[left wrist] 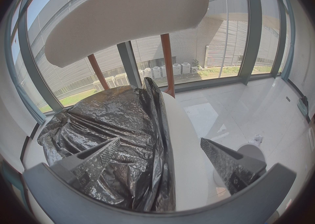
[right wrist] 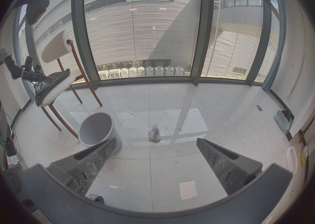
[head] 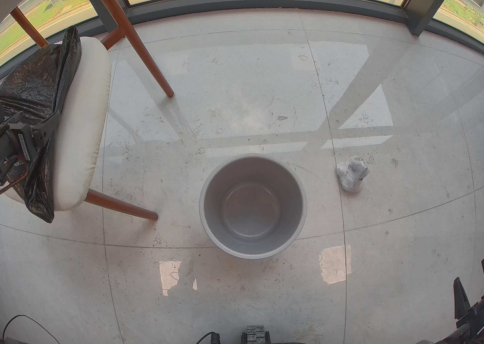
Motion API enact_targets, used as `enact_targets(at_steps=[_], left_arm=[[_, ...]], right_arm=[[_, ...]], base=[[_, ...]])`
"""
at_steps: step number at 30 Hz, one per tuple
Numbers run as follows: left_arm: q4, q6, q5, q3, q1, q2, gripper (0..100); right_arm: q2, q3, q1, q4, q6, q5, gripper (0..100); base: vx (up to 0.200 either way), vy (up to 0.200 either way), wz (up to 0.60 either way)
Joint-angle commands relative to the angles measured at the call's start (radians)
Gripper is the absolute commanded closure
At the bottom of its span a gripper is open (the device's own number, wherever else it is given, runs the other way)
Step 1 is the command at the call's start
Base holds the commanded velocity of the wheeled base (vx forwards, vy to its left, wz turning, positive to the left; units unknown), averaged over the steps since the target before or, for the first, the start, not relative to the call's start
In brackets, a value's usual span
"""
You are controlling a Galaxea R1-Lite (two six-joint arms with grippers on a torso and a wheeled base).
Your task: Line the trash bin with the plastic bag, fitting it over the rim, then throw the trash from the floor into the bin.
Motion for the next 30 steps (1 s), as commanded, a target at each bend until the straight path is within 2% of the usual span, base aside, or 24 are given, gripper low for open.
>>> enact_targets(at_steps=[1,20,30], left_arm=[[-0.008,0.000,-0.003,-0.044,0.005,0.085,0],[-0.047,0.001,-0.008,-0.181,0.003,0.255,0],[-0.047,0.001,-0.009,-0.201,0.003,0.287,0]], right_arm=[[-0.013,0.018,0.000,-0.001,0.000,0.000,0],[-0.013,0.018,0.000,-0.001,0.000,0.000,0],[-0.013,0.018,0.000,-0.001,0.000,0.000,0]], base=[[0.000,0.000,0.00],[0.000,0.000,0.00],[0.000,0.000,0.00]])
